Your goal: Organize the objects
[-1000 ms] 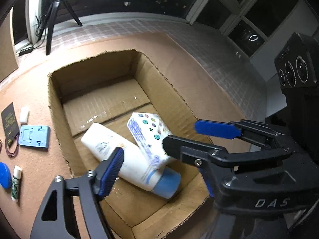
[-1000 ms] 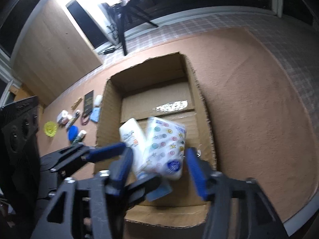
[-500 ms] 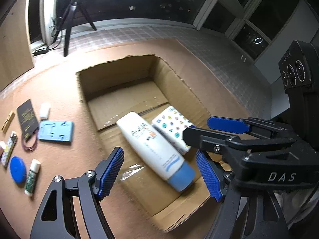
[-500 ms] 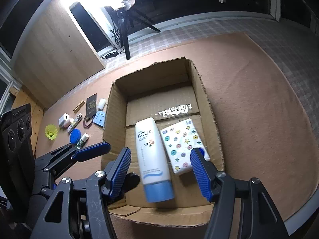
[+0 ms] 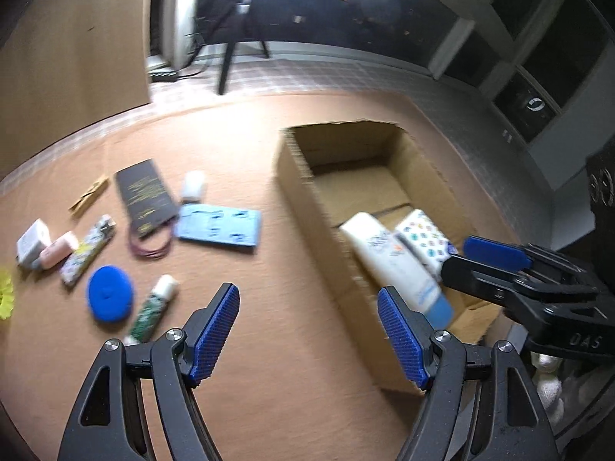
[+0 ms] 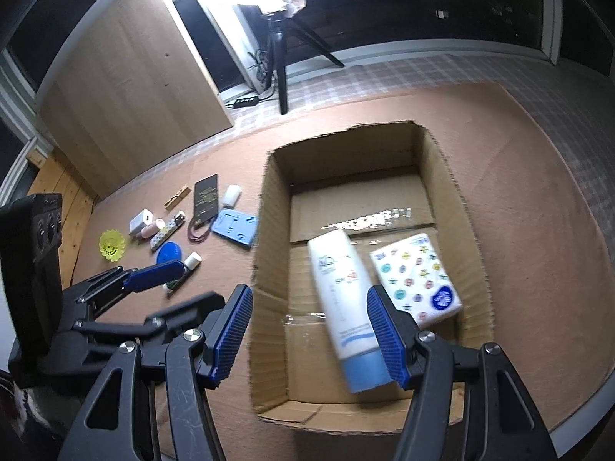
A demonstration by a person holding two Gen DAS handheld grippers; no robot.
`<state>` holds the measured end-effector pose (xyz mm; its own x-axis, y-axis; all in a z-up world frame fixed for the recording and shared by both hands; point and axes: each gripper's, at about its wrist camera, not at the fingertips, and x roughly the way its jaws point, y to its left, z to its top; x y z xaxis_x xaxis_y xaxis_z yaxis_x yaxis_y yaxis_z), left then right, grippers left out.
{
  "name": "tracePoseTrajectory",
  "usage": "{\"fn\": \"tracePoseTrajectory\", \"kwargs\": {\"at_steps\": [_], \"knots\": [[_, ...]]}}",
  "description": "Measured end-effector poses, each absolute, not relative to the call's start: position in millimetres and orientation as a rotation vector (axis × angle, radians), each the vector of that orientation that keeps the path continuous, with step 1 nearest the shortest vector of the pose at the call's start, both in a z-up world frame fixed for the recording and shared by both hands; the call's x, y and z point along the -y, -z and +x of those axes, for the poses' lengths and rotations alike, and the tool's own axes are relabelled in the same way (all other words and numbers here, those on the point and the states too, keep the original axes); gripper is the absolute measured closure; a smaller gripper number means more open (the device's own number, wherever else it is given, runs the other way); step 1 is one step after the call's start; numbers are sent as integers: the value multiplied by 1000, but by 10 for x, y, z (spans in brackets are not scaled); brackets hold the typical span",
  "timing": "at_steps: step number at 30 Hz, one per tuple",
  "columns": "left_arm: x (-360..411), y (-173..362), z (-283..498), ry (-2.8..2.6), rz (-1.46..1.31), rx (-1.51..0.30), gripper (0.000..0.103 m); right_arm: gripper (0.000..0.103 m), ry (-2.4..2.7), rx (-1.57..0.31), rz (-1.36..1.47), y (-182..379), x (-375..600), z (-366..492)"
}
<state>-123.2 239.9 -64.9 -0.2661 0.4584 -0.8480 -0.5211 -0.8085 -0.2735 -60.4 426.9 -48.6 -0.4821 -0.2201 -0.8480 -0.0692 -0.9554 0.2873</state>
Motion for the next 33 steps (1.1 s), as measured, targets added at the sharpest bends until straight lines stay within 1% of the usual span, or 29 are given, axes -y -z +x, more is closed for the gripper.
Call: {"fn": "tracePoseTrajectory", "kwargs": {"at_steps": [6, 8, 10, 14, 16, 19, 23, 33], "knots": [[-1958, 723, -1499, -2161, -1442, -79, 30, 45, 2594, 419, 1518, 458, -4018, -602], [-1816, 770, -1622, -2166, -1475, -59, 35, 45, 2588, 415, 1516, 455, -3934, -600], [-1698, 826, -1753, -2170, -1513, -30, 47, 45, 2578, 415, 1514, 461, -3846, -596], [-1502, 934, -2009, -2183, -1562, -11, 52, 45, 2555, 434, 1517, 487, -3716, -587], [-1450, 990, -2108, -2197, -1584, -24, 57, 45, 2548, 442, 1520, 500, -3670, -585], [-1411, 1081, -2234, -2200, -1612, -36, 61, 45, 2541, 454, 1523, 513, -3615, -585], [-1412, 1204, -2358, -2204, -1641, -85, 64, 45, 2532, 466, 1531, 532, -3559, -589], [-1485, 1382, -2408, -2177, -1654, -178, 78, 45, 2496, 455, 1563, 615, -3372, -664]]}}
